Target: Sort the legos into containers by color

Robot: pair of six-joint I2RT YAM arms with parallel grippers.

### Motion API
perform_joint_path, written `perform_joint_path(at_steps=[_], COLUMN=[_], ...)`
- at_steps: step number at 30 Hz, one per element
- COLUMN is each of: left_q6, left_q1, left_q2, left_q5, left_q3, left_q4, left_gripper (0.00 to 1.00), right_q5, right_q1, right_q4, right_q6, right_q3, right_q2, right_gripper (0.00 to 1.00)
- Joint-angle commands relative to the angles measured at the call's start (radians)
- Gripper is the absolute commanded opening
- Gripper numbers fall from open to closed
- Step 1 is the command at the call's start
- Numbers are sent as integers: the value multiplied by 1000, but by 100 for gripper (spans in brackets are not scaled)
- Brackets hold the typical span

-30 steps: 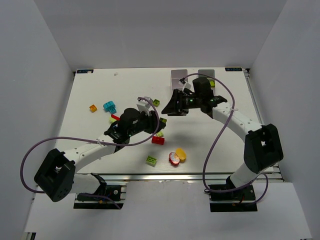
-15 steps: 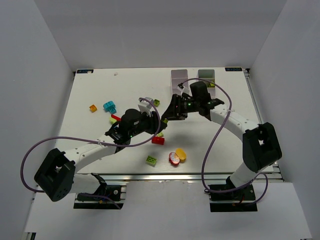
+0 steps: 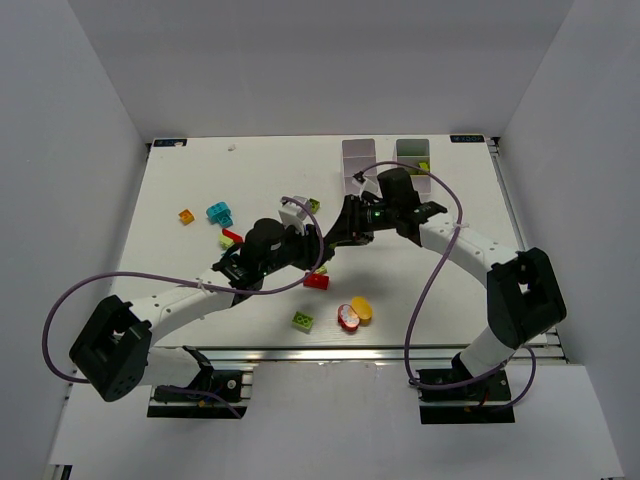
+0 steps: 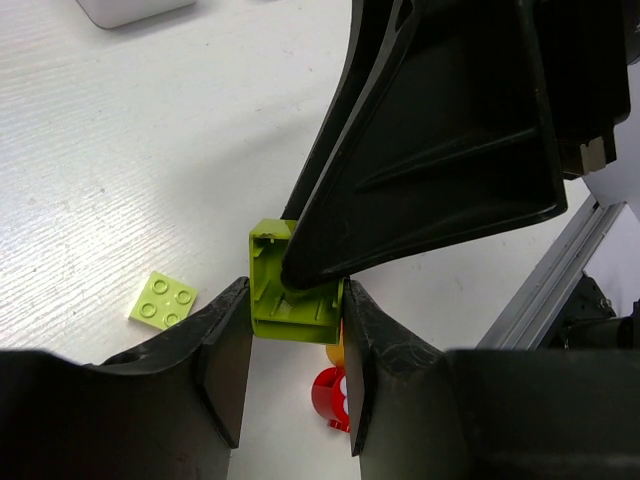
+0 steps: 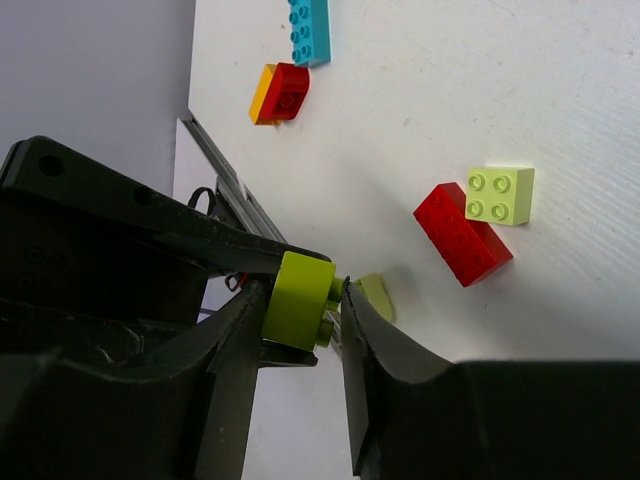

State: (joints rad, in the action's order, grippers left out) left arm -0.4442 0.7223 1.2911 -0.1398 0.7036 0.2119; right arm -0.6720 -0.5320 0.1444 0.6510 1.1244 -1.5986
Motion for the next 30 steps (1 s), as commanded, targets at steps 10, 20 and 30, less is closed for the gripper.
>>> perform_joint_path(at_steps=[10, 20, 30], left_q6=[10, -21, -71], left_q1=[6, 6, 6], left_q2=[-32, -73, -151], left_q5=[88, 141, 284], left_q3=[59, 16, -33], left_q4=[-28, -26, -39], left_gripper=[45, 98, 98], right_q5=[-9, 0, 124], right_q1=[-5, 49, 234], right_q4=[-31, -32, 52], right_q6=[18, -30, -386], right_q3=[-18, 14, 156], right_q2=[38, 49, 57], right_gripper=[19, 1, 0])
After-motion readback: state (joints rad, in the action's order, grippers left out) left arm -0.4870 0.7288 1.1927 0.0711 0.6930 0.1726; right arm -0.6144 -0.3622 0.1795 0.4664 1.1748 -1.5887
